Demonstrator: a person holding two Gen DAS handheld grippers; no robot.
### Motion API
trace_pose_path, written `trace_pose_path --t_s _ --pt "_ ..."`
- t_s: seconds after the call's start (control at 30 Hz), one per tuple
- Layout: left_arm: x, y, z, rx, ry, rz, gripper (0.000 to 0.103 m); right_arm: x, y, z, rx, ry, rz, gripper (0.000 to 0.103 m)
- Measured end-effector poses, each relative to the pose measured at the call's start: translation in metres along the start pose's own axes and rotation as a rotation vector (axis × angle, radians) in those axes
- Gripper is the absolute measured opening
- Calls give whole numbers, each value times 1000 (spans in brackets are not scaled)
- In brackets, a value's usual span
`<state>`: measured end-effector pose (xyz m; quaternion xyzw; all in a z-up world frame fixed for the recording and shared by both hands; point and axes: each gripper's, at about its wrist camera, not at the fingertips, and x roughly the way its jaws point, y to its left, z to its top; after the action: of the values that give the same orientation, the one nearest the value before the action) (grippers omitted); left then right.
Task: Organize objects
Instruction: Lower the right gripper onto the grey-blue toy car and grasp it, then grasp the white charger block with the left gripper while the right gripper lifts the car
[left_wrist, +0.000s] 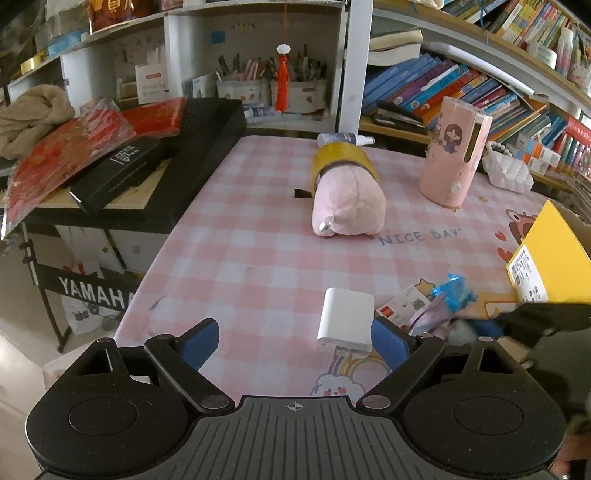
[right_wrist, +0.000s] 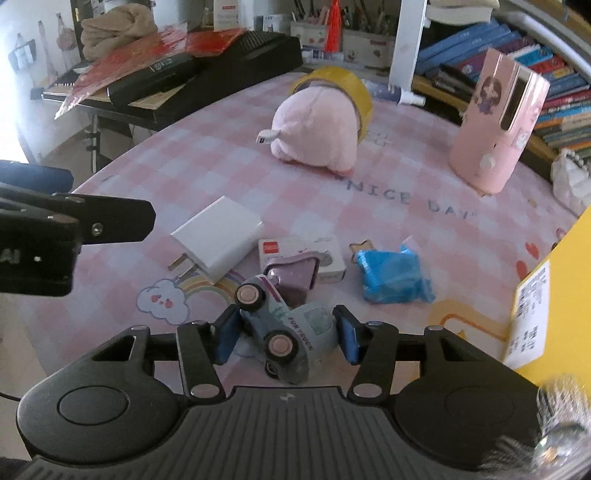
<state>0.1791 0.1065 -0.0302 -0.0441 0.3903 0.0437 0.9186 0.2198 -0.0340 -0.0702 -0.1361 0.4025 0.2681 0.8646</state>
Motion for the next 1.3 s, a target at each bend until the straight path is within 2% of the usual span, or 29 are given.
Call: trace_pose_path --t_s 0.2,0.4,0.7,0.8,0.9,1.0,1.13,1.3 --pt "12 -4 5 -3 15 -31 84 -33 -18 11 70 -159 -113 51" --pt "28 -19 8 34 35 -84 78 -49 -35 19 140 -238 -164 51" --pt "55 -34 8 123 93 -69 76 -49 -37 20 124 -234 -167 51" --pt "65 -36 7 152 132 -45 68 -47 -37 21 122 -227 -157 51" --pt "72 -33 6 145 156 -57 55 -45 -36 22 113 -220 -153 51" --pt "72 -34 6 155 144 -63 41 -44 -36 21 108 -212 -152 51" --pt "71 -30 7 133 145 -83 41 -43 -36 19 113 -192 -150 51" --pt "56 -18 12 50 124 -115 41 -46 -36 17 132 -186 -152 51"
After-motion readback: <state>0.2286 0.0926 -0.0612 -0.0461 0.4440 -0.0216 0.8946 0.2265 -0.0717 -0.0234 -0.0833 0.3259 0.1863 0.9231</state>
